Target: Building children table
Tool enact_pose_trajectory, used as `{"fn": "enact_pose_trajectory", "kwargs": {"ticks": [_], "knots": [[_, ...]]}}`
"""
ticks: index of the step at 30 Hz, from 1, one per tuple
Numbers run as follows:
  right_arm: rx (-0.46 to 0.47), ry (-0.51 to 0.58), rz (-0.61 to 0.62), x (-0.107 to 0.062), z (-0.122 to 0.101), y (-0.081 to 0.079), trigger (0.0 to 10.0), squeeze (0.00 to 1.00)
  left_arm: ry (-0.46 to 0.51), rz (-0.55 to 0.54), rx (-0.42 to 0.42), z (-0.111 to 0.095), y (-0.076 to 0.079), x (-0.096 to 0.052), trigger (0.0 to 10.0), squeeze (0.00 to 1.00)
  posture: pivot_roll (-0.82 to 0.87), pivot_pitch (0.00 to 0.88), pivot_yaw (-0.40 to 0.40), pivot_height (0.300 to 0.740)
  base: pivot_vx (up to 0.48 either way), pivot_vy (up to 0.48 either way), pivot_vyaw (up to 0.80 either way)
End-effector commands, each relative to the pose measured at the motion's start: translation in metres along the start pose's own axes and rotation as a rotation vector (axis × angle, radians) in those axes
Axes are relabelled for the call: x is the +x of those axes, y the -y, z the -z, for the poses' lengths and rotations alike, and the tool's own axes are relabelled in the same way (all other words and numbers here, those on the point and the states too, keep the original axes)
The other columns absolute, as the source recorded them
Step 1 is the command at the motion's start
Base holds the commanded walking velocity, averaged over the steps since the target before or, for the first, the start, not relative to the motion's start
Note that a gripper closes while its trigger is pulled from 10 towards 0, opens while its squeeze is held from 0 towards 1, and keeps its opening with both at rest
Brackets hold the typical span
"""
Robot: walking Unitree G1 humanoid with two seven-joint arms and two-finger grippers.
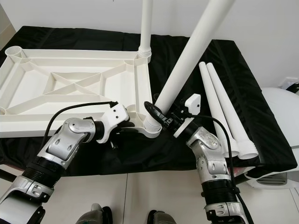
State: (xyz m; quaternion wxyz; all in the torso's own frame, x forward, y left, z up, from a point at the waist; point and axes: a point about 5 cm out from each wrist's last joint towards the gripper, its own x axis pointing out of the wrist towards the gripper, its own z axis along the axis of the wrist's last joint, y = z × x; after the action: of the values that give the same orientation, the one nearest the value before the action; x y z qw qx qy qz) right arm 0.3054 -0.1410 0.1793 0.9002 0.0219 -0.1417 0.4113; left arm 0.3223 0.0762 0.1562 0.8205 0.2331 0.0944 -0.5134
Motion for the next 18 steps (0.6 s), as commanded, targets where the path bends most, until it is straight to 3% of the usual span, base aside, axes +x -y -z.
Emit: {"fn": "enact_pose_trajectory", "kwargs": {"ticks": [1, 18], "knots": [[0.036, -0.102, -0.001, -0.004, 0.020, -0.003, 10.0, 0.00, -0.006, -0.015, 0.003, 0.000, 0.002, 0.003, 10.0, 0.00, -0.06, 0.158, -0.019, 0.740, 0.000, 0.000, 0.00], [0.034, -0.167, -0.085, 0.009, 0.028, -0.009, 10.0, 0.00, -0.002, -0.021, 0.001, -0.001, 0.003, 0.002, 10.0, 0.00, -0.05, 0.154, -0.026, 0.740, 0.000, 0.000, 0.00]]}}
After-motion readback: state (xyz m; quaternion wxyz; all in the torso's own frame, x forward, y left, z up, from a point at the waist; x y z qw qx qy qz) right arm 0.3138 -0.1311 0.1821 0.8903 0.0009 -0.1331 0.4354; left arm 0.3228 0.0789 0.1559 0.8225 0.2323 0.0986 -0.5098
